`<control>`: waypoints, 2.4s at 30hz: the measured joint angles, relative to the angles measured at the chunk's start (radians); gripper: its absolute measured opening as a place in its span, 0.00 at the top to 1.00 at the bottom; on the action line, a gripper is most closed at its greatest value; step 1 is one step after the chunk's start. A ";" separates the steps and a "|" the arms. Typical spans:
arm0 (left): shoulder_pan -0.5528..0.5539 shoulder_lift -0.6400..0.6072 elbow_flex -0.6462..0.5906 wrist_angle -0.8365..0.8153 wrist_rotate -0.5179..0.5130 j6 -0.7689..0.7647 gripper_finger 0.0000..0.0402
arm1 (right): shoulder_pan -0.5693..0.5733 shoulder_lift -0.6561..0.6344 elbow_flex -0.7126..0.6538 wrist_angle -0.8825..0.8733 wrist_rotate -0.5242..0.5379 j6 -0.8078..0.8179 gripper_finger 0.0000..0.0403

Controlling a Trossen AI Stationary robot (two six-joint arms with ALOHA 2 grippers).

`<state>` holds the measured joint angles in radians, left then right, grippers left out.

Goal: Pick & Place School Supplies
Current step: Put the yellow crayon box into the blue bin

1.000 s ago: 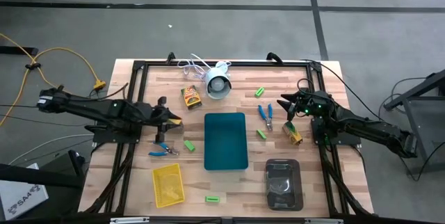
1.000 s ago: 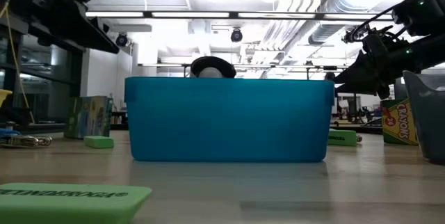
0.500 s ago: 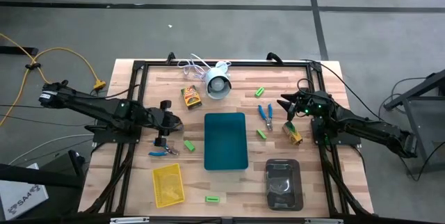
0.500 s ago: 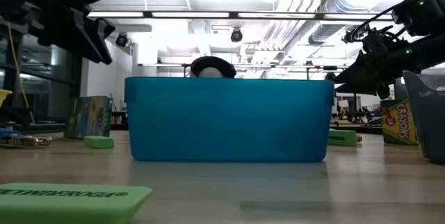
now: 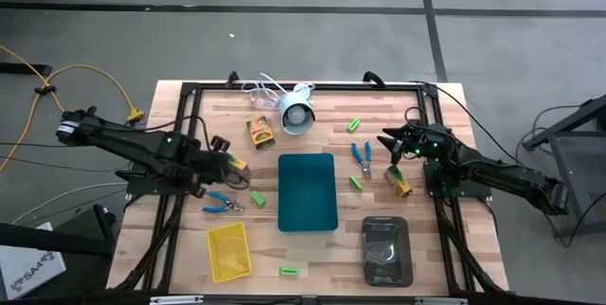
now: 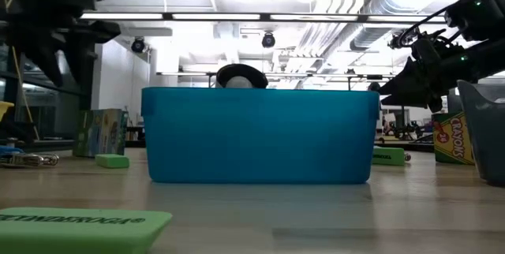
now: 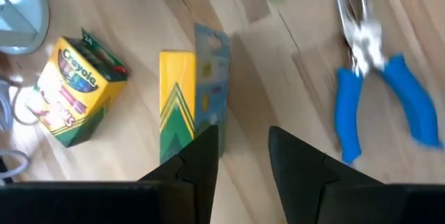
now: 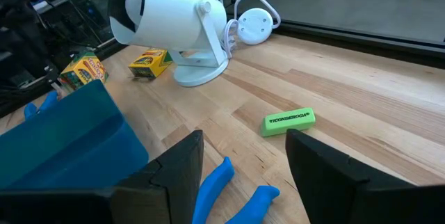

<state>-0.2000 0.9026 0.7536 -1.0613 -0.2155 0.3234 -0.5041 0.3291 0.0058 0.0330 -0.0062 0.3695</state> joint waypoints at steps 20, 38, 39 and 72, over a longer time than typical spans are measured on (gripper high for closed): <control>0.170 -0.018 0.000 0.021 0.064 0.107 0.66 | 0.000 0.000 0.000 0.000 0.000 0.000 0.51; 0.328 0.086 0.000 0.087 0.151 0.183 0.46 | 0.000 0.000 0.000 0.000 0.000 0.000 0.51; 0.331 0.100 0.000 0.092 0.157 0.195 0.46 | 0.000 0.000 0.000 0.000 0.000 0.000 0.51; 0.394 0.301 -0.001 0.185 0.194 0.255 0.53 | 0.000 0.000 0.000 0.000 0.000 0.000 0.51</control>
<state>0.1940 1.2039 0.7525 -0.8767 -0.0216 0.5789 -0.5041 0.3291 0.0058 0.0326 -0.0061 0.3695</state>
